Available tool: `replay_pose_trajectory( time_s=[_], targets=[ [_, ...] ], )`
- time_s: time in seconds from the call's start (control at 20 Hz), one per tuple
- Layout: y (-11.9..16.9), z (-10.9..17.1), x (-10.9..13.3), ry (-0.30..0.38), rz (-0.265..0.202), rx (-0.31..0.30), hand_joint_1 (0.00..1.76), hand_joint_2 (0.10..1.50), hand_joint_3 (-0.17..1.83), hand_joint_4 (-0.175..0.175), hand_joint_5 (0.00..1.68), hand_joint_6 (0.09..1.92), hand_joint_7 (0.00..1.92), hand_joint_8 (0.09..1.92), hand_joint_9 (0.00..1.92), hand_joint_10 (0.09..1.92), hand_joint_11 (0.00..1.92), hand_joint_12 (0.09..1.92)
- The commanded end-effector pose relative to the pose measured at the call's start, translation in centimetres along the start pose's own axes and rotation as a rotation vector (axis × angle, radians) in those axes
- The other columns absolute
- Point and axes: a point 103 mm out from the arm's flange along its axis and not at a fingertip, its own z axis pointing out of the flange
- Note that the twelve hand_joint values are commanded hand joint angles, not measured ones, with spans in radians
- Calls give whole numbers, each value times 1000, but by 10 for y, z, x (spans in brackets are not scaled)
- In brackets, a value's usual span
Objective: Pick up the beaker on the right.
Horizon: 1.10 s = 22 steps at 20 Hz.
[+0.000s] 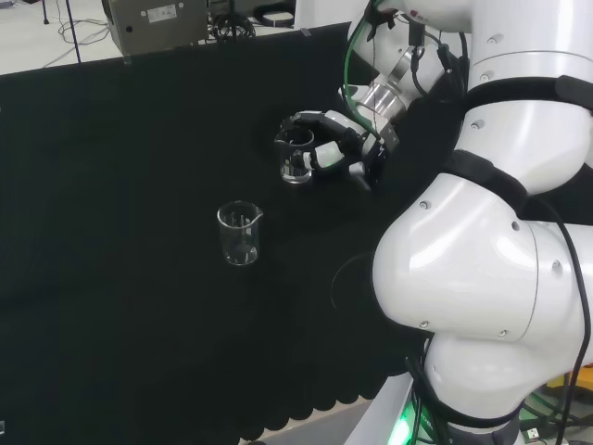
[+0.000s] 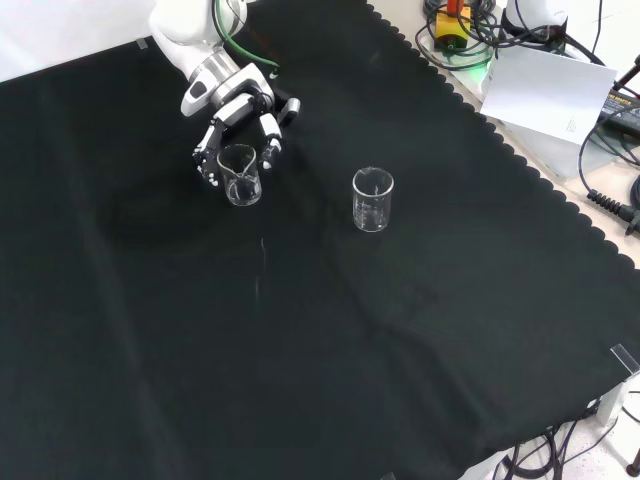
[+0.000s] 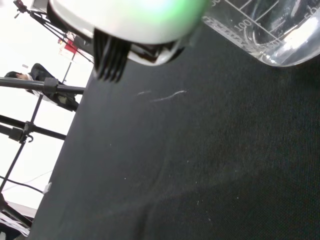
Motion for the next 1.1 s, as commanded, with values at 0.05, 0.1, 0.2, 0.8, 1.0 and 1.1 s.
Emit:
replay_pose_trajectory(
  time_s=[0.05, 0.1, 0.2, 0.8, 1.0, 1.1],
  targets=[
    [4, 7, 0, 26, -1, -5, 1153, 475, 802, -15, 374, 692, 473, 701, 622, 530, 171, 1356],
    [5, 9, 0, 29, -2, -2, 1153, 475, 803, -15, 368, 692, 471, 701, 619, 529, 172, 1356],
    [6, 11, 0, 29, -2, 1, 1154, 474, 804, -15, 359, 691, 465, 700, 616, 529, 173, 1356],
    [1, 10, -9, 112, 18, -30, 1150, 484, 816, -14, 378, 714, 457, 706, 619, 537, 179, 1355],
    [-1, 7, -10, 134, 17, -22, 1145, 488, 815, -13, 375, 744, 459, 712, 625, 543, 187, 1352],
    [-1, 6, -9, 138, 11, -12, 1138, 490, 816, -12, 380, 751, 460, 713, 628, 544, 192, 1353]
  ],
)
